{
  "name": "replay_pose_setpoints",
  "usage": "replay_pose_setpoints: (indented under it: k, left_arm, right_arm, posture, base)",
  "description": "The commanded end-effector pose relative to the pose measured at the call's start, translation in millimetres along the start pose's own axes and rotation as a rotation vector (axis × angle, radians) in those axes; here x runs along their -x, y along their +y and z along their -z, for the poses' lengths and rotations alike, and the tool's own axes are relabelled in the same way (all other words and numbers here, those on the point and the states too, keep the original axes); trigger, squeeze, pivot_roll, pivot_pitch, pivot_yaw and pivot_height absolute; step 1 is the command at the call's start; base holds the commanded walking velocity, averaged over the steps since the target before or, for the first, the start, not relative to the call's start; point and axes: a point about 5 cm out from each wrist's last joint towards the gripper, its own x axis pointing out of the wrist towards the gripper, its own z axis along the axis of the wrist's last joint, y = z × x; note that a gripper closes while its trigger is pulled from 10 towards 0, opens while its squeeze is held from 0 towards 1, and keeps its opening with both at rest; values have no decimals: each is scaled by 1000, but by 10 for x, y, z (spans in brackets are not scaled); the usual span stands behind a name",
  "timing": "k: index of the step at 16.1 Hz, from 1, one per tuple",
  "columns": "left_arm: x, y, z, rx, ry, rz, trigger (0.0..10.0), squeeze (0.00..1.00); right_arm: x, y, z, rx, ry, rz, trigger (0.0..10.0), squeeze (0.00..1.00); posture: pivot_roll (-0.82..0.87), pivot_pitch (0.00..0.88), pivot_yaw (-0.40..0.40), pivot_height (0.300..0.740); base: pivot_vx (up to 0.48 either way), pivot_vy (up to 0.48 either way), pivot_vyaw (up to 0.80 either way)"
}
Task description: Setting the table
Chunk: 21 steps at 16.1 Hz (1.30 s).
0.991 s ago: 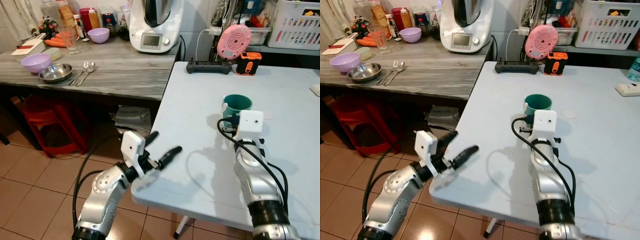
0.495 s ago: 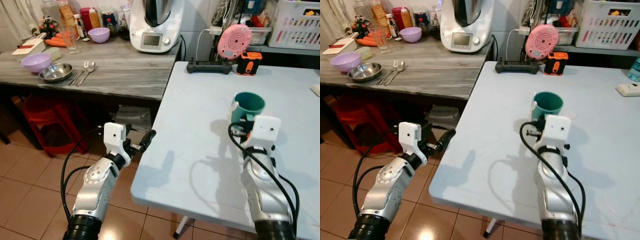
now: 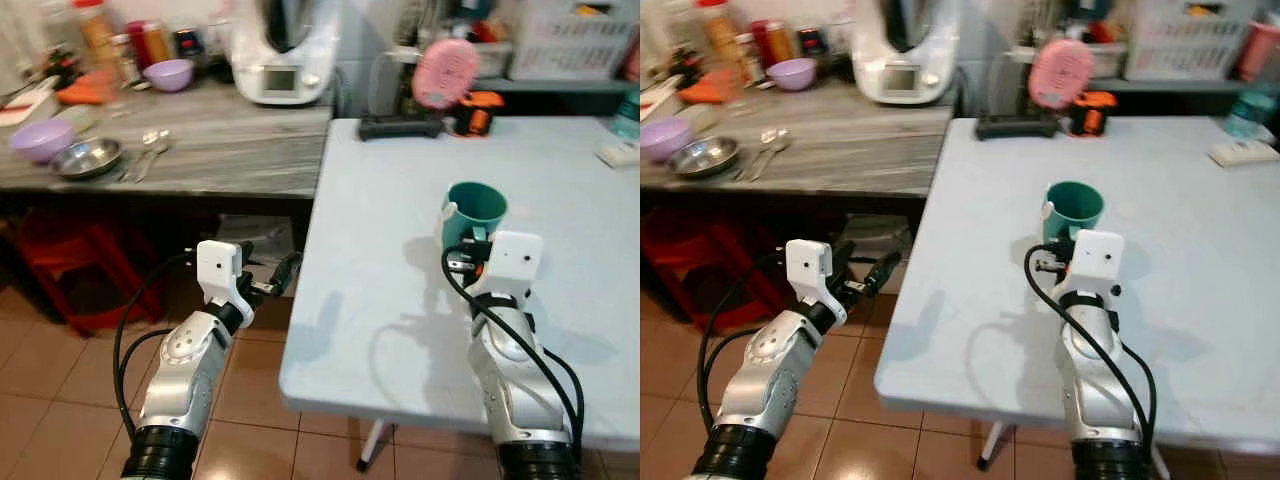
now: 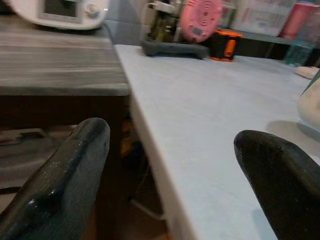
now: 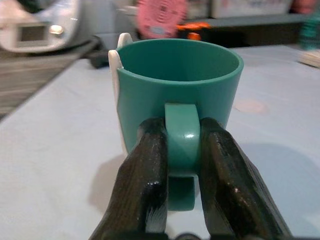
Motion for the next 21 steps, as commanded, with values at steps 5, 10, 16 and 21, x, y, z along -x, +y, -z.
replay_pose_setpoints:
  k: [5,10,16,21]
  left_arm:
    - [-61,32,-26,-9,-1,2,10000,0]
    - [-88,36,-10,-4,-6,-3,10000,0]
    - [-95,41,16,-22,-8,-27,10000,0]
    - [-47,240,-21,-84,-25,-173,10000,0]
  right_arm:
    - [6,127,-52,-9,-33,-21,10000,0]
    - [14,160,-82,-1,-46,-41,10000,0]
    - [39,122,-75,13,-47,-42,10000,0]
    - [128,-5,-18,35,-36,-34,10000,0]
  posture:
    - [-123,8,90,740]
    - [-137,13,82,740]
    - [-144,17,81,740]
    - [-138,19,84,740]
  base:
    - [0,463,0]
    - [0,479,0]
    - [0,479,0]
    - [0,479,0]
